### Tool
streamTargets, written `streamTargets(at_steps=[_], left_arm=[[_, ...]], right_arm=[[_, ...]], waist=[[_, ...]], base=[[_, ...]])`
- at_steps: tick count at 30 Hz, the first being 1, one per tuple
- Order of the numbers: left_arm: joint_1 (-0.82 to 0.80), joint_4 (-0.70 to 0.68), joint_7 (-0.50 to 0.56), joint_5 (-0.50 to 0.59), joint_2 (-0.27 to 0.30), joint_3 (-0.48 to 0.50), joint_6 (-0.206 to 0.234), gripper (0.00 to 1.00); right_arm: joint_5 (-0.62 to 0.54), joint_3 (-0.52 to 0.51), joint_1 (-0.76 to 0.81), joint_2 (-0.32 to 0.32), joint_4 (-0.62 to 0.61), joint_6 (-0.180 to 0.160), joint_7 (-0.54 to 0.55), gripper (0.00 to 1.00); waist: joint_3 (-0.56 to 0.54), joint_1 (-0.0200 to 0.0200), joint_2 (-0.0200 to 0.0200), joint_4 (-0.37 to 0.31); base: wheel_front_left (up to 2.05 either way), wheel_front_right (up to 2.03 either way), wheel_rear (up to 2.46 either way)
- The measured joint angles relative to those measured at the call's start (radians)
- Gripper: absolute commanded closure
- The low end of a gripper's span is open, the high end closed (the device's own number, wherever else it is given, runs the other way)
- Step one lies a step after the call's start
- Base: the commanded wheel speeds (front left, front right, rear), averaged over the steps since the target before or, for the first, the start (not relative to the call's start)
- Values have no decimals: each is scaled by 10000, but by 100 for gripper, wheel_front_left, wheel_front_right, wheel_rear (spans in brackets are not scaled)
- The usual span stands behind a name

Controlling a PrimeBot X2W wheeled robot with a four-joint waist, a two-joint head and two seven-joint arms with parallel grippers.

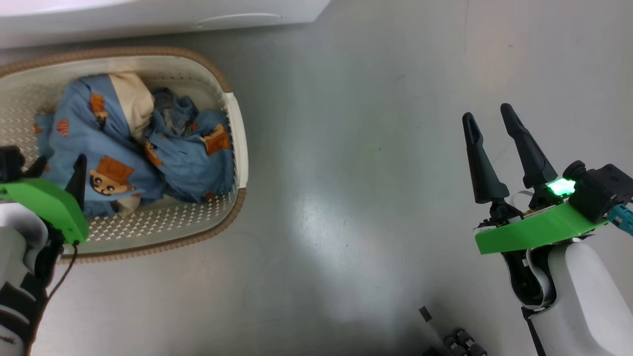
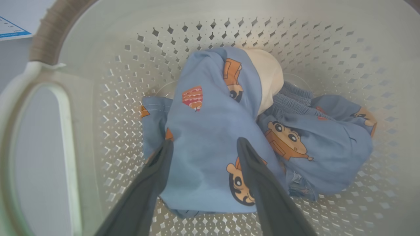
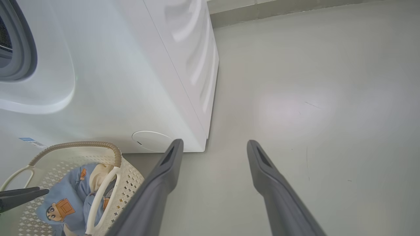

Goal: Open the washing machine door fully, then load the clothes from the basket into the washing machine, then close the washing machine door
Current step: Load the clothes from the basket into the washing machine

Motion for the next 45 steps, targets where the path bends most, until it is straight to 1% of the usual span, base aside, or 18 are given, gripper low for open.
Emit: streamTargets(at_steps=[5, 13, 18, 27, 35, 36, 37, 39, 42, 45], left_arm=[[-306, 182, 174, -169, 21, -330, 0, 0], [-754, 451, 431, -347, 282, -821, 0, 0], [-897, 477, 633, -575, 314, -1053, 0, 0], [-1041, 121, 1030, -1181, 518, -1436, 0, 0], [-1171, -50, 1047, -1498, 608, -1862, 0, 0], [-1173, -42, 1045, -1505, 608, -1912, 0, 35], [-1179, -38, 1043, -1544, 608, -1942, 0, 61], [-1190, -13, 1024, -1597, 610, -2021, 0, 100], [-1274, -6, 1005, -1703, 608, -2148, 0, 100], [-1282, -23, 926, -2061, 594, -2173, 0, 100]], right_arm=[[-4, 23, -15, 31, -94, 0, 0, 0], [-13, 102, -67, 63, -176, 0, 0, 0], [-15, 219, -208, 203, -194, 0, -2, 0], [-17, 309, -265, 265, -263, 0, -2, 0], [-17, 318, -312, 290, -276, 0, -71, 0], [-19, 322, -356, 297, -274, 0, -71, 0], [-21, 324, -402, 301, -276, 0, -71, 0], [-50, 330, -418, 303, -290, 0, -71, 0], [-61, 332, -418, 303, -290, 0, -71, 0], [-82, 334, -419, 301, -288, 0, -71, 0]], waist=[[234, 0, 0, -79], [608, 0, 0, -221], [732, 0, 0, -342], [955, 0, 0, -494], [1083, 0, 0, -526], [1085, 0, 0, -529], [1088, 0, 0, -532], [1100, 0, 0, -539], [1114, 0, 0, -535], [1084, 0, 0, -520]], base=[[0, 0, 0], [0, 0, 0], [0, 0, 0], [0, 0, 0], [0, 0, 0], [0, 0, 0], [0, 0, 0], [0, 0, 0], [0, 0, 0], [0, 0, 0]])
